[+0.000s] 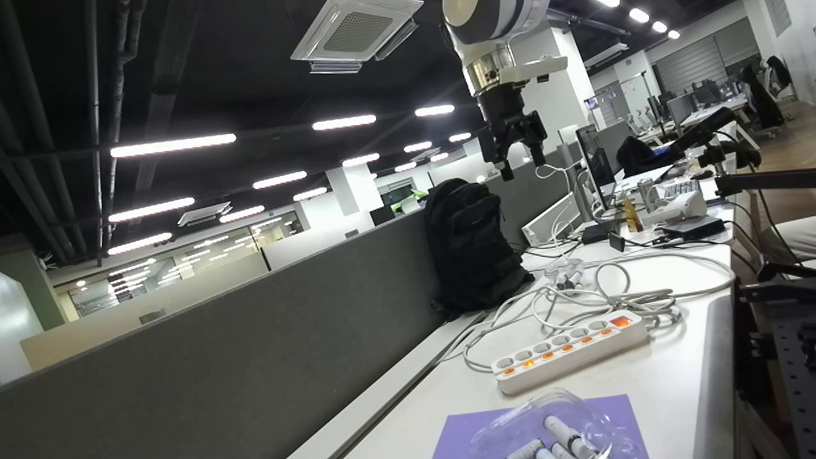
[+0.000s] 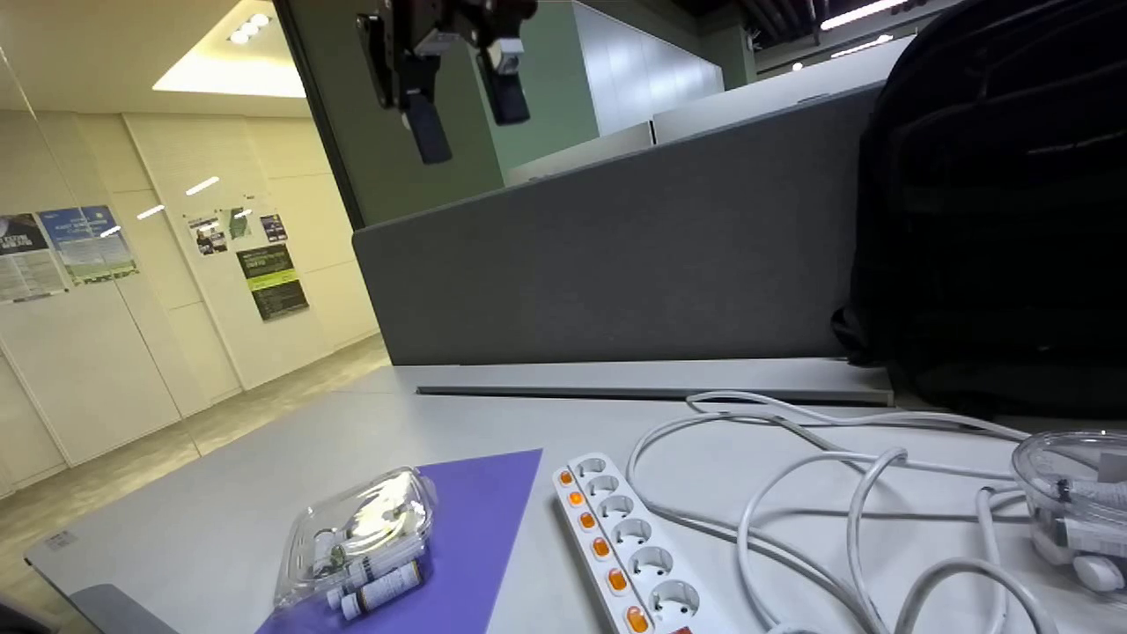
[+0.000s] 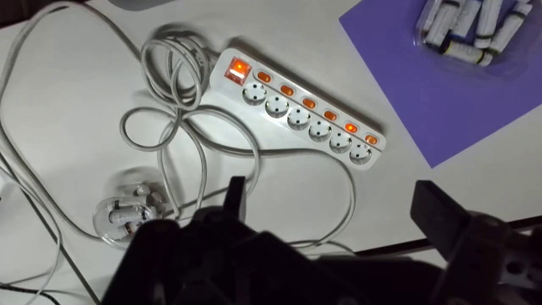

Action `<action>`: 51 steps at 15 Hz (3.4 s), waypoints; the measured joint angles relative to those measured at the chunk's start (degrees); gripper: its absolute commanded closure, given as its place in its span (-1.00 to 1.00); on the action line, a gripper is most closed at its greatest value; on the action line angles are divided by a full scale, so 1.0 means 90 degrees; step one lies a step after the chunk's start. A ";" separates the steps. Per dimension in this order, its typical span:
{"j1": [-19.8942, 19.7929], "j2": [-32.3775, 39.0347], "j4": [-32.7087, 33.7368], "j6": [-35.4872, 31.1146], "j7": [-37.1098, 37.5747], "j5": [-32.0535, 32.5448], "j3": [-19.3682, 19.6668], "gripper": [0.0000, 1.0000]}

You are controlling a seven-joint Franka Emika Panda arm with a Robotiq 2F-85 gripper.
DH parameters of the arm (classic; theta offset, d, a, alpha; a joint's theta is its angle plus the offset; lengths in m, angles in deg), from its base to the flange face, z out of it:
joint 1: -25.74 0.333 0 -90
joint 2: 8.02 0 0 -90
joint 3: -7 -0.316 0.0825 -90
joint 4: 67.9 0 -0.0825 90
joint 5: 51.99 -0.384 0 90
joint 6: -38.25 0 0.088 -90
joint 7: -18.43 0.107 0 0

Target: Turn off the second last switch to the left

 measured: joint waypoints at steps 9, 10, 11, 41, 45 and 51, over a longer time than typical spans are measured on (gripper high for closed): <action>0.0240 0.1322 -0.0840 -0.2796 0.0358 -0.0054 -0.0528 -0.97; 0.0293 0.1524 -0.0840 -0.2935 0.0378 -0.0064 -0.0568 -0.49; 0.0348 0.1724 -0.0835 -0.3046 0.0386 -0.0082 -0.0587 -0.47; 0.0622 0.4652 -0.0065 -0.4527 -0.0007 -0.1107 -0.0605 1.00; 0.0693 0.4960 -0.0075 -0.4927 0.0003 -0.1060 -0.0582 1.00; 0.0649 0.5192 -0.0074 -0.5019 0.0004 -0.1183 -0.0572 1.00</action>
